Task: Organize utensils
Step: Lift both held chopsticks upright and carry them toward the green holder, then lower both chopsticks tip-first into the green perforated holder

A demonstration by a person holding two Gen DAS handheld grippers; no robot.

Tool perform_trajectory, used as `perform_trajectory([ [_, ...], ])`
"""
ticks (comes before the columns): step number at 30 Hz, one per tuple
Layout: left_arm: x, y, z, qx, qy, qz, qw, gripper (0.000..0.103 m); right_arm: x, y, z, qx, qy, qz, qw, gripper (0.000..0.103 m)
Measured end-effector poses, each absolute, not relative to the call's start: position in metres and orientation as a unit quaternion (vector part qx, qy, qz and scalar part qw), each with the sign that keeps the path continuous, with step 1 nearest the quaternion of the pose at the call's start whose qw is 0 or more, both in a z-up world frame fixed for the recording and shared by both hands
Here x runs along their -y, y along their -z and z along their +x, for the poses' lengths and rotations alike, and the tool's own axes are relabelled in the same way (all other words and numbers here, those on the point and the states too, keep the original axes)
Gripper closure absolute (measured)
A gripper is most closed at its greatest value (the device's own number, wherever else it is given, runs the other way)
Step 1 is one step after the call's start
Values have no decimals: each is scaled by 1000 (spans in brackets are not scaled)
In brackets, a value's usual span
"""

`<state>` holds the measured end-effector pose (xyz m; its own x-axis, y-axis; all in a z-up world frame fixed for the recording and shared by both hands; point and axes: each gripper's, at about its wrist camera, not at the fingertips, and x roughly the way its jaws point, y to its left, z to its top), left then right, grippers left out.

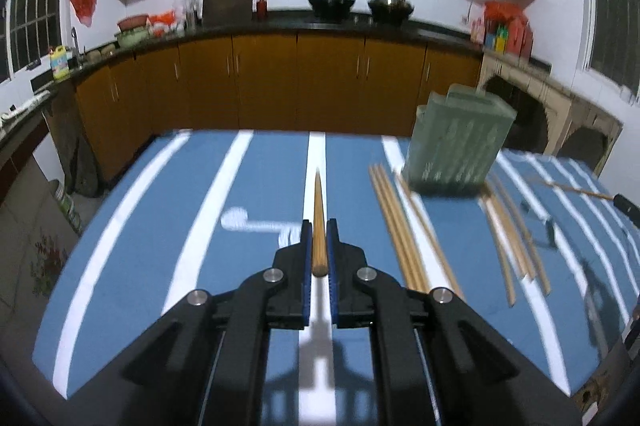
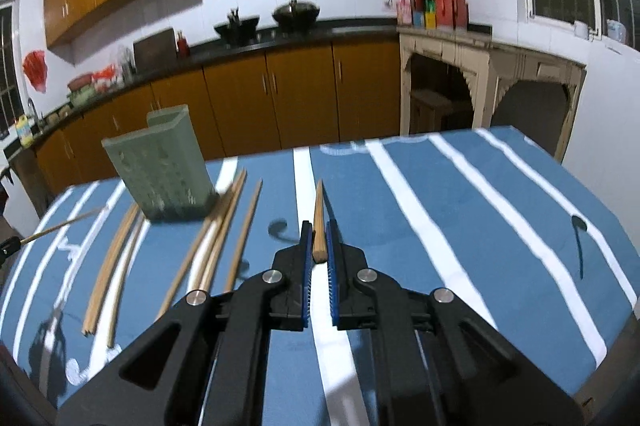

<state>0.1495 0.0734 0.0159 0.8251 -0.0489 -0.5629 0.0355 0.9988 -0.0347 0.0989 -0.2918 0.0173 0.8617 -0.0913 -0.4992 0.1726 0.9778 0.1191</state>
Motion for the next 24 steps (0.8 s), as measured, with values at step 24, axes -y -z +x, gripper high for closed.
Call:
perform_trajectory([
  [24,-73,-99,168,-208,30,-31,977,95,296,-91,129,-178,65,81,979,96],
])
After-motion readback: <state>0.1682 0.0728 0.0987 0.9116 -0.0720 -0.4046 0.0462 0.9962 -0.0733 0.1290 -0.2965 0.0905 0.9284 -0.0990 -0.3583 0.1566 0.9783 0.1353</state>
